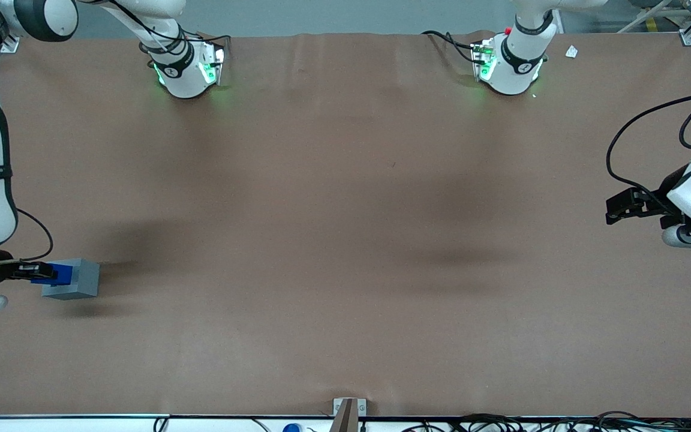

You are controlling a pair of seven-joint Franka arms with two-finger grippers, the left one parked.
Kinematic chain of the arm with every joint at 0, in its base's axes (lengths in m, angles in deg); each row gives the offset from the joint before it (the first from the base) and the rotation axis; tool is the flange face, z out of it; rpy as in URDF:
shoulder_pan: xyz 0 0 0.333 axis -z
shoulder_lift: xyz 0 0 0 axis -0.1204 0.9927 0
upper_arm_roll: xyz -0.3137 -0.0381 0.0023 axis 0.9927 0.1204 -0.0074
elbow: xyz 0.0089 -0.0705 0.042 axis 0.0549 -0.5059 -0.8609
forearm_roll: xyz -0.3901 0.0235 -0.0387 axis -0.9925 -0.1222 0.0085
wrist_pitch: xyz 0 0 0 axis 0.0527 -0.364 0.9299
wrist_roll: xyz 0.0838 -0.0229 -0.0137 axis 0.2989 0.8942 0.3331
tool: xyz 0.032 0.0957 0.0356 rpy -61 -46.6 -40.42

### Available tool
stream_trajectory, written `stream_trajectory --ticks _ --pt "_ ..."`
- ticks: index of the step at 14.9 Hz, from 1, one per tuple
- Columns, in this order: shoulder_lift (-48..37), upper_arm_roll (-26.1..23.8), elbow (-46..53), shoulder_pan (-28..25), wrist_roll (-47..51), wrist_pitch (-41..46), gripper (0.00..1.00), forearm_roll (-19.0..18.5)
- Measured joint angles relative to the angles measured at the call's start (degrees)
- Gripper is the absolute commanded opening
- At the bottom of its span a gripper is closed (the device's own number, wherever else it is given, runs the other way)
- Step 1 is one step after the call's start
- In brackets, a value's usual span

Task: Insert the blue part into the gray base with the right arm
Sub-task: 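Lower the blue block into the gray base recess and press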

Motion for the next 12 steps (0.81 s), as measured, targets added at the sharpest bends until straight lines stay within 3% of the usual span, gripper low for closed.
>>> stream_trajectory --ticks 4,5,7,8,9,10,12 --pt "0.01 0.0 -0.55 0.0 0.0 -1.38 0.0 -0.21" --pt "0.01 0.0 -0.55 0.0 0.0 -1.49 0.06 -0.29" --pt "0.01 0.01 -0.59 0.01 0.0 -1.72 0.41 -0.4" --pt "0.01 0.01 -0.6 0.01 0.0 -1.81 0.85 -0.44" --pt "0.01 0.01 -0.62 0.01 0.0 -1.96 0.87 -0.48" --pt "0.01 0.01 -0.63 0.01 0.0 -2.15 1.0 -0.51" --pt "0.0 0.01 -0.63 0.01 0.0 -2.28 1.0 -0.52"
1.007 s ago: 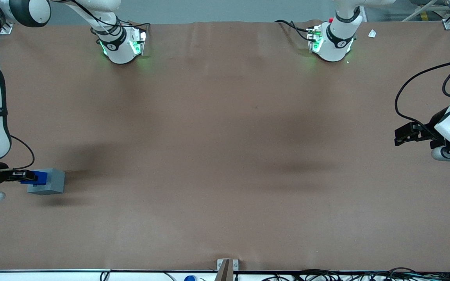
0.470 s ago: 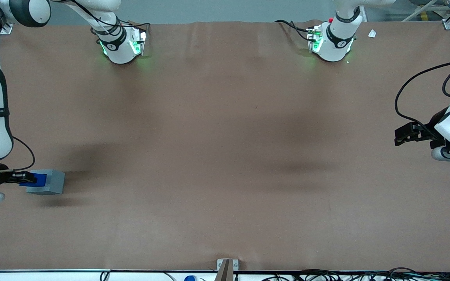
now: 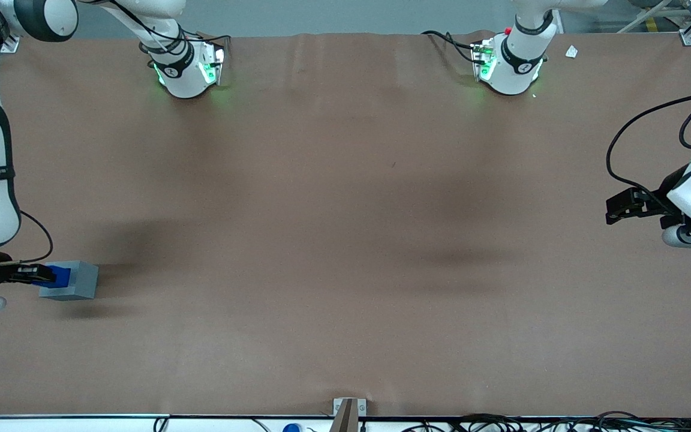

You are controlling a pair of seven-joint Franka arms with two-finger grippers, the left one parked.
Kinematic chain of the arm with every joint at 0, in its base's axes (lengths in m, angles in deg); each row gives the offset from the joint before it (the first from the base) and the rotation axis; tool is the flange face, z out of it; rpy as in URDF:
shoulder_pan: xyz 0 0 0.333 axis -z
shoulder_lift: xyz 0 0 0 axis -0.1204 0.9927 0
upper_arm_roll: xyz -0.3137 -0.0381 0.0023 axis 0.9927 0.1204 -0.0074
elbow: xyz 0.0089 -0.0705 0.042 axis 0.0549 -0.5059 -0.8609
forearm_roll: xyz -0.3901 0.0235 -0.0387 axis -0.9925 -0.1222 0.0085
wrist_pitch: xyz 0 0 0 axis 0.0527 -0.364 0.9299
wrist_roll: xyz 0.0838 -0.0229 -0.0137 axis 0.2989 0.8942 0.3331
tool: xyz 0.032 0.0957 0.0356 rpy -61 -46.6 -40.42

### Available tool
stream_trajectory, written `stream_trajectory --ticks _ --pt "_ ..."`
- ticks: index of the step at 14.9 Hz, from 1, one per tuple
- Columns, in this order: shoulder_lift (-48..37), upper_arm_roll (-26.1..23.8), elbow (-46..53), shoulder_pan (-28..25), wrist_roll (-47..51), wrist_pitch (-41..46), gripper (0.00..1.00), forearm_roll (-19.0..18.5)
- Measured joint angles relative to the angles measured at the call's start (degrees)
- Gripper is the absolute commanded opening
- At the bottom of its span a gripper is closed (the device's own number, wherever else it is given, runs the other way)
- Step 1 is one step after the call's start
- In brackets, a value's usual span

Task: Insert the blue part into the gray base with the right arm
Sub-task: 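Lower the blue block into the gray base recess and press, then open the right gripper to release the blue block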

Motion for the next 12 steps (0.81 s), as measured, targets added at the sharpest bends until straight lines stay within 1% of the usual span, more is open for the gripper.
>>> stream_trajectory --ticks 3,6,9,12 --pt "-0.32 -0.03 0.21 -0.04 0.0 0.25 1.0 0.0" --pt "-4.36 -0.12 0.36 -0.15 0.44 4.47 1.0 0.07" --pt "-13.09 -0.39 -3.48 -0.78 3.54 8.11 1.0 0.16" --pt "-24.2 -0.64 -11.49 -4.23 10.24 11.34 1.0 0.16"
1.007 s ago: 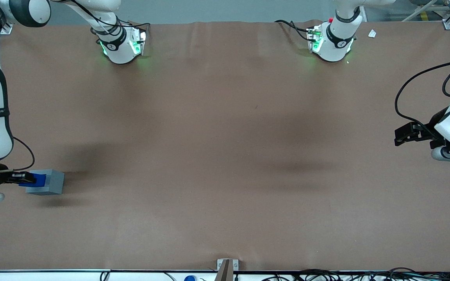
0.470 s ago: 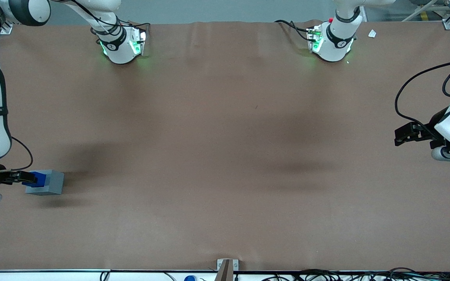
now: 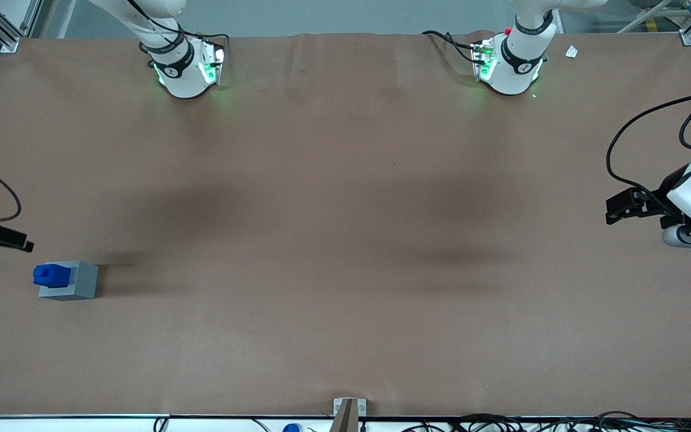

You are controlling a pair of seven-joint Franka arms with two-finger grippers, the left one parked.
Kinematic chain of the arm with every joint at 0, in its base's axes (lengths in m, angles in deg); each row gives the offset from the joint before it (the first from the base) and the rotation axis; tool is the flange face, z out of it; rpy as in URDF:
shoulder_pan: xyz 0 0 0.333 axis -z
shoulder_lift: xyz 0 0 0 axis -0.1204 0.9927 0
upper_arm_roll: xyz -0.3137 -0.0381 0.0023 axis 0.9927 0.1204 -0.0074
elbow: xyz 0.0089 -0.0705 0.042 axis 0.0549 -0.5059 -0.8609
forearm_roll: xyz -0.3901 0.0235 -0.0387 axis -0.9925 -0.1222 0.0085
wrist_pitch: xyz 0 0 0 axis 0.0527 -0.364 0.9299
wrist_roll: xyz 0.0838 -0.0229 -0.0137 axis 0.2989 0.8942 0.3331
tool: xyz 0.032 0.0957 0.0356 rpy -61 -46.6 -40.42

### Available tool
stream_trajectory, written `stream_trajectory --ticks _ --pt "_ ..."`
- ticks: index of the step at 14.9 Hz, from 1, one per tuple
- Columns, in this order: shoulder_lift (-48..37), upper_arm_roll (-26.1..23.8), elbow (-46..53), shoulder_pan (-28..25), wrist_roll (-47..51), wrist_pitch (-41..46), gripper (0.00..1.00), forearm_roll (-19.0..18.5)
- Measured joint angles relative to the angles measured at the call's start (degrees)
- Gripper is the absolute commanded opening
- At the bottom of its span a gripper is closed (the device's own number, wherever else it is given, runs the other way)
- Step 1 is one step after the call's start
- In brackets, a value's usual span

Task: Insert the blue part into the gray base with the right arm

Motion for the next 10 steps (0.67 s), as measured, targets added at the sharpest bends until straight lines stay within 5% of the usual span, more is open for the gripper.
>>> stream_trajectory --ticks 5,10 --pt "-13.74 -0.4 -5.64 -7.08 9.3 8.48 1.0 -2.19" --pt "-17.9 -0.48 -6.78 -9.73 12.82 10.86 1.0 -2.59"
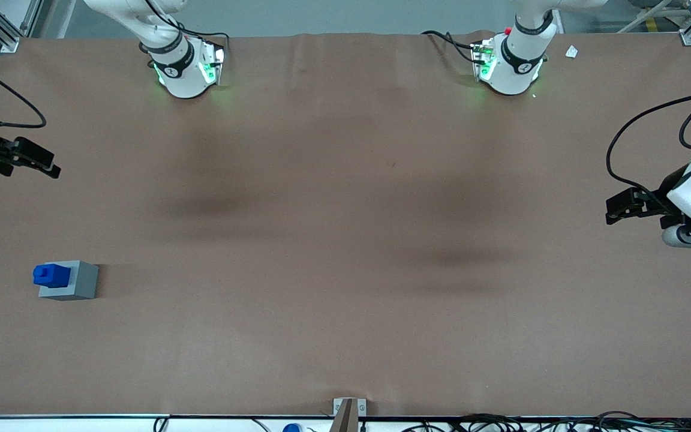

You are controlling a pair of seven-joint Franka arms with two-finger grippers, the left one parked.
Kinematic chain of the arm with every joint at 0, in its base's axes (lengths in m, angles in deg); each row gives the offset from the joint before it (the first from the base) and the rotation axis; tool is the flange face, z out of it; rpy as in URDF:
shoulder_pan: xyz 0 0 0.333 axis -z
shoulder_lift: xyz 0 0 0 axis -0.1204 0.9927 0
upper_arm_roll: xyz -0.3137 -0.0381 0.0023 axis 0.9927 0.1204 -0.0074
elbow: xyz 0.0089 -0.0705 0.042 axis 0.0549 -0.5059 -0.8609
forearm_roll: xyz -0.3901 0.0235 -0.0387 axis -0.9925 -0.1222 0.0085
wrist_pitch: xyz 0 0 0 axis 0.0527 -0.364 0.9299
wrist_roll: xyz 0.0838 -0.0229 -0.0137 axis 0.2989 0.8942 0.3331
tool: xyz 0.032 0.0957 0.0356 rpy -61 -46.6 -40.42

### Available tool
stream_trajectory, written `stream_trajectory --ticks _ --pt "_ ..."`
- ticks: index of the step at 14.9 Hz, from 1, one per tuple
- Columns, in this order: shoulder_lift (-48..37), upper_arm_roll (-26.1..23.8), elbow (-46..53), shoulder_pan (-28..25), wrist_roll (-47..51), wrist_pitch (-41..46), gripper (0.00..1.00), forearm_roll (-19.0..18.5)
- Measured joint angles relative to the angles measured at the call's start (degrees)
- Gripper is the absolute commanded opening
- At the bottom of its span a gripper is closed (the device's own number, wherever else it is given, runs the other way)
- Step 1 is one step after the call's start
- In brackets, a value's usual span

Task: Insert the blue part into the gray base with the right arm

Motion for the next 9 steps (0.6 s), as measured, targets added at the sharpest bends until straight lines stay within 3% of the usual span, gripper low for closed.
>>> stream_trajectory --ticks 6,9 --pt "0.06 0.02 0.84 -0.4 0.25 -0.74 1.0 -0.45" --pt "0.07 -0.01 0.98 -1.5 1.66 -0.74 1.0 -2.37"
